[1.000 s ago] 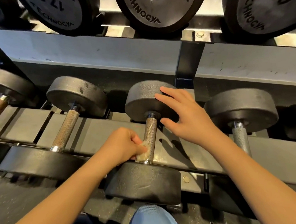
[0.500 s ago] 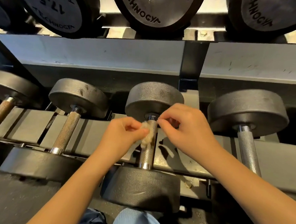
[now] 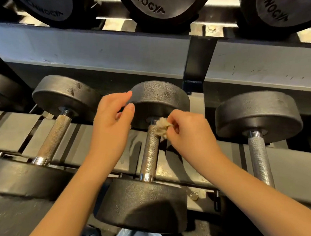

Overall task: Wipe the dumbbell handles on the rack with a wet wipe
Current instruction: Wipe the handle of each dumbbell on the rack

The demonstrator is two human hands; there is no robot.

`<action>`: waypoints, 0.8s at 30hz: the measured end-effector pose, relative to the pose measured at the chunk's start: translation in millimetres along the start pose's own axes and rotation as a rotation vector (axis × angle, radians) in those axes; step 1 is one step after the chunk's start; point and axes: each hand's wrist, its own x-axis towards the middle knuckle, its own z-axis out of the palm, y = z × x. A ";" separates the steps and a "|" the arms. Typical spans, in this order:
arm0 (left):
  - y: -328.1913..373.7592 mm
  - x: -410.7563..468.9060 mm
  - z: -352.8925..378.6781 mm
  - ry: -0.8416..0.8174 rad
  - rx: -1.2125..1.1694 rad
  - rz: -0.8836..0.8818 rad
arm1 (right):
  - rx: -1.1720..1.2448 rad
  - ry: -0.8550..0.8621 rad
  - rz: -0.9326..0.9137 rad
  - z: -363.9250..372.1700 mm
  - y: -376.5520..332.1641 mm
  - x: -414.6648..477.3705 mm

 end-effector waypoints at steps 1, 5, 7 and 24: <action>-4.2 4.2 1.1 -0.031 0.019 -0.017 | -0.089 -0.027 -0.048 5.2 1.7 1.0; -15.3 6.1 7.5 -0.071 -0.006 -0.047 | -0.108 -0.082 -0.238 25.3 4.2 -1.9; -17.1 3.9 8.8 -0.071 -0.029 -0.054 | -0.092 -0.080 -0.230 27.9 5.6 -1.9; -23.5 -0.7 14.1 -0.071 -0.102 -0.041 | 0.114 -0.117 -0.253 33.3 7.6 -11.9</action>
